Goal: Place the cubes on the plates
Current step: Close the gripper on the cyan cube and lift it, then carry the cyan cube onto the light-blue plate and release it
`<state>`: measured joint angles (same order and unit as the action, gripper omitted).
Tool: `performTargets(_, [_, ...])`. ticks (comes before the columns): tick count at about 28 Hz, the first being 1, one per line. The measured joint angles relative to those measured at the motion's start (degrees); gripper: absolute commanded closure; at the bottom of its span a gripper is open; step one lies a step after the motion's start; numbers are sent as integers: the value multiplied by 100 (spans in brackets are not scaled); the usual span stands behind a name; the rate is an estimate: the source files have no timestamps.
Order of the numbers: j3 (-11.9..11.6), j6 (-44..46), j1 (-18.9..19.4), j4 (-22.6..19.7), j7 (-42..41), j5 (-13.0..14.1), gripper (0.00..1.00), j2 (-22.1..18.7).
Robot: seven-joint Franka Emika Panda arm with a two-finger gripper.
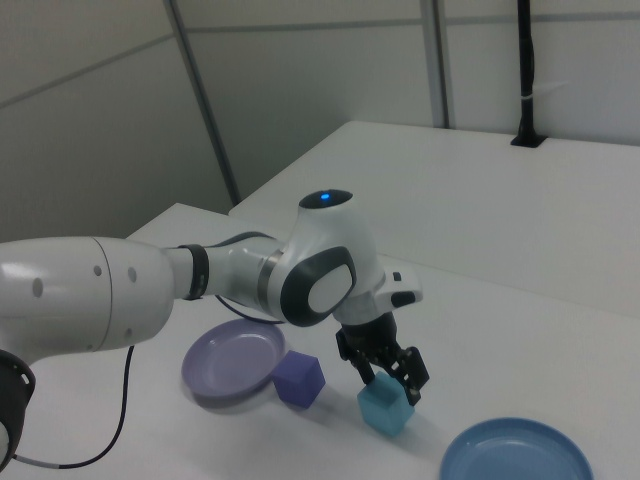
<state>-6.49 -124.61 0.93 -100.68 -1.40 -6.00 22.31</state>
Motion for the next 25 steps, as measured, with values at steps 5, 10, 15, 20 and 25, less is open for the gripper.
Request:
performTargets(5, [0,-208,1,-222,4,-123,0,12])
performTargets(10, [1,-269,2,-327,9,-160,6,42])
performTargets(15, [0,-272,-2,-328,8,-165,88,44])
performTargets(20, [-6,-289,-58,-302,7,-165,100,41])
performTargets(25, [-21,-354,-277,-156,-3,-163,100,14])
